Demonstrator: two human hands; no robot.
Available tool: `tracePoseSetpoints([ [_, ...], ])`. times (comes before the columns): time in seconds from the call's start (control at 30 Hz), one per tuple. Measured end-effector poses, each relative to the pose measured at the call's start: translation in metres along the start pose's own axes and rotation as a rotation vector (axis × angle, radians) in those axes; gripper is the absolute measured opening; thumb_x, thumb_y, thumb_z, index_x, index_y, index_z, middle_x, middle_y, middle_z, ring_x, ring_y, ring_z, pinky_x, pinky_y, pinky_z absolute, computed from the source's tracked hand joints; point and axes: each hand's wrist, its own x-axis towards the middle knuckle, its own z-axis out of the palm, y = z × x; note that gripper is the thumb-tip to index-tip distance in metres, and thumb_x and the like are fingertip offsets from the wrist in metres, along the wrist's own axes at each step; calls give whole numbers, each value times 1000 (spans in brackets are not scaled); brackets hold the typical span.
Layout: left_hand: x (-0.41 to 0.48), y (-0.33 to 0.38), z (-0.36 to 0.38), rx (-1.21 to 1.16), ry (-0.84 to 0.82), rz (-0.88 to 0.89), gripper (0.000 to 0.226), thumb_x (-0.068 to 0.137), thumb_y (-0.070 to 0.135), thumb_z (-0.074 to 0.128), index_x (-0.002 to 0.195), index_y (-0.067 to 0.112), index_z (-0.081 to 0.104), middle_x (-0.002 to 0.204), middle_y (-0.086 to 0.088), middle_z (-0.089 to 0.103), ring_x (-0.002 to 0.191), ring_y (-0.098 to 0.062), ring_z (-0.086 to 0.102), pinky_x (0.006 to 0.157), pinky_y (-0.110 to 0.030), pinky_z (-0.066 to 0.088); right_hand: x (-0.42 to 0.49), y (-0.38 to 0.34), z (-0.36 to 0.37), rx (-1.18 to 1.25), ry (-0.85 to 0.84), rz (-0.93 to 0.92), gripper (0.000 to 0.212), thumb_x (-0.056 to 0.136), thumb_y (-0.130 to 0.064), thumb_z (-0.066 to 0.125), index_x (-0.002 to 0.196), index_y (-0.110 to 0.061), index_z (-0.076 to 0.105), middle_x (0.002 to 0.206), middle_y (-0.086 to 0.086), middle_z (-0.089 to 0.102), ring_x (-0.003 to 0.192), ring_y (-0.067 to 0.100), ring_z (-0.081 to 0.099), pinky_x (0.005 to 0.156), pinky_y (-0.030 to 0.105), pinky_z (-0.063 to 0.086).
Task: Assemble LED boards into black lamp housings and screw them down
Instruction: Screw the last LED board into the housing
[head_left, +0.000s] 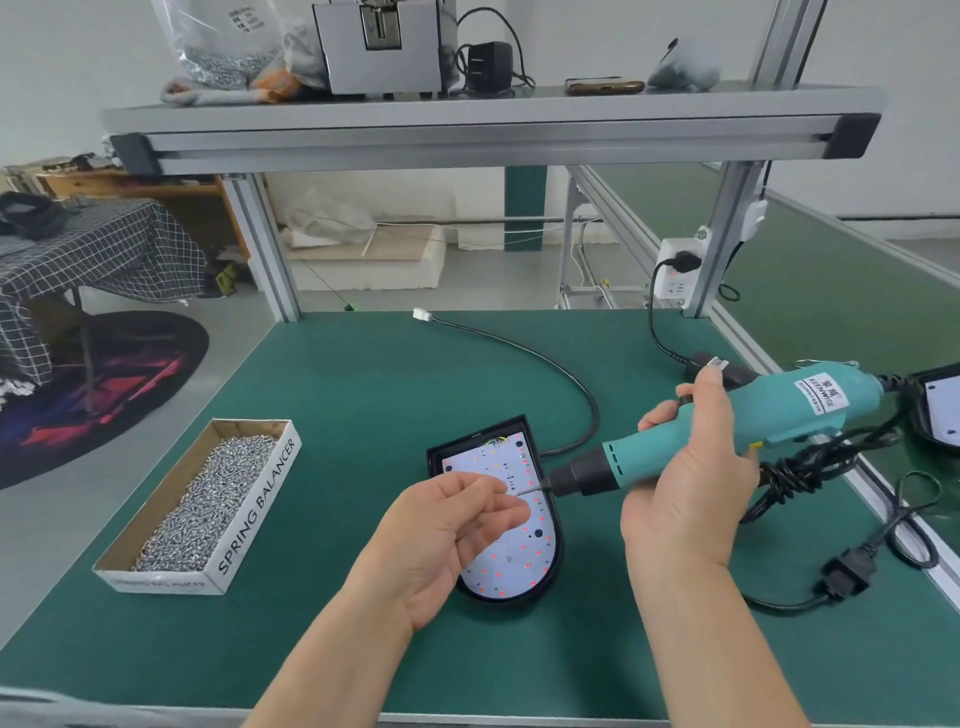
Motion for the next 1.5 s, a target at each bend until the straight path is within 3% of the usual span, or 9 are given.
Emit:
tracePoseSetpoints([
  [0.17,-1,-3,8,-51,0,-115,18,72,23,76,72,7,70,61,-3,60,42,-5,51,36,-12,41,-4,-1,1,16,-7,13,25,91,-33,73,88,-18,53,58,-14,58,54,7,54,53,19,48],
  [0.33,-5,-4,9,-242,-31,-187,11,68,5,74,73,-3,79,70,-12,67,51,-9,63,43,-13,51,-6,-2,2,17,2,0,23,92,-30,72,91,-19,52,58,-15,60,52,7,54,53,18,48],
  [0.47,-5,-5,9,-257,-68,-177,14,69,-7,66,77,-8,78,79,-21,71,64,-18,73,51,-17,56,-7,-3,1,21,12,-13,23,92,-28,72,91,-19,51,58,-15,61,52,7,54,53,17,48],
  [0.67,-6,-6,8,-220,-64,-151,14,67,-10,67,75,-6,78,82,-24,72,67,-21,74,53,-18,58,-7,-3,1,16,19,-17,23,92,-28,72,90,-19,50,58,-15,61,51,7,53,53,19,48],
  [0.97,-8,-10,9,-129,-77,-38,15,63,-4,73,76,0,79,87,-24,73,73,-23,75,58,-18,58,-6,-4,-1,8,19,-22,21,93,-26,71,86,-20,52,57,-15,59,51,6,52,51,19,47],
  [1.07,-10,-13,10,-30,-55,113,12,70,-2,74,75,6,79,89,-23,74,77,-25,75,65,-19,58,-6,-3,0,3,16,-19,20,93,-26,70,85,-20,53,57,-15,59,50,7,52,52,18,47],
  [1.27,-15,-27,19,255,16,399,33,92,-10,61,79,16,77,88,-15,77,84,-25,76,72,-18,55,1,-1,-1,17,57,31,22,91,-30,72,83,-19,53,56,-14,56,51,6,53,50,17,46],
  [1.5,-14,-29,18,268,1,436,31,92,-10,62,83,15,77,87,-15,77,84,-26,76,72,-19,56,5,0,-3,41,69,51,22,92,-28,71,84,-18,53,56,-14,57,51,5,53,50,17,47],
])
